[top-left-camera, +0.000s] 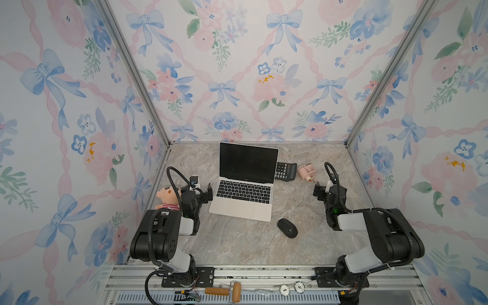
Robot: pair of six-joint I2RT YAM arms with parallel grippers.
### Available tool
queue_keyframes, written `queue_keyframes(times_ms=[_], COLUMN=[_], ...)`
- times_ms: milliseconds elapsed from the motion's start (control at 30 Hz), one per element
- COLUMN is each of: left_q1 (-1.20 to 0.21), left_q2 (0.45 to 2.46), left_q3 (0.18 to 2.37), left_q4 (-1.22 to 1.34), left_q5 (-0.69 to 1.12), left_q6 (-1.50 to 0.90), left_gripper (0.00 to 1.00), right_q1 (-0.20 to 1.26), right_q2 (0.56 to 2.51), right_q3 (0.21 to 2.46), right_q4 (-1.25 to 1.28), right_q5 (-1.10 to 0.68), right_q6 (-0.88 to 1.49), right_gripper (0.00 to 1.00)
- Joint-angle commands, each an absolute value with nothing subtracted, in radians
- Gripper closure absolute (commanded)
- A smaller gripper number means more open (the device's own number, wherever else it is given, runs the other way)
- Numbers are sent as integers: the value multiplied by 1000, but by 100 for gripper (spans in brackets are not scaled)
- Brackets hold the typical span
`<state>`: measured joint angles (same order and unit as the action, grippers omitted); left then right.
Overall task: Insert the wireless mouse receiver into the laptop
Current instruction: Pick up the mouse from the center of the board.
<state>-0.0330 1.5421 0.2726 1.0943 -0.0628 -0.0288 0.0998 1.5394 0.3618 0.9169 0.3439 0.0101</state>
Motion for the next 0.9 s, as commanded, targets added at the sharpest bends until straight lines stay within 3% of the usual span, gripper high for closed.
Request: queue_keyframes(times_ms=[0, 467, 667, 867], left_q1=[-31, -15, -82, -204], left_q2=[1546, 1531, 1381, 1284], left_q3=[266, 276, 275, 452], left_q4=[1124, 1099, 968, 550], left_q5=[-59, 2, -67, -199], left_q6=[-16, -11, 25, 70], left_gripper=[2, 2, 2, 2], right_q1=[87, 86, 115, 250], right_q2=[1541, 1537, 1467, 1264], right_q3=[384, 383, 344, 545], right_q4=[908, 907, 932, 378], right_q5=[297, 270, 215, 199], right_q6=[13, 6, -50, -101], right_gripper=[4, 4, 4, 4])
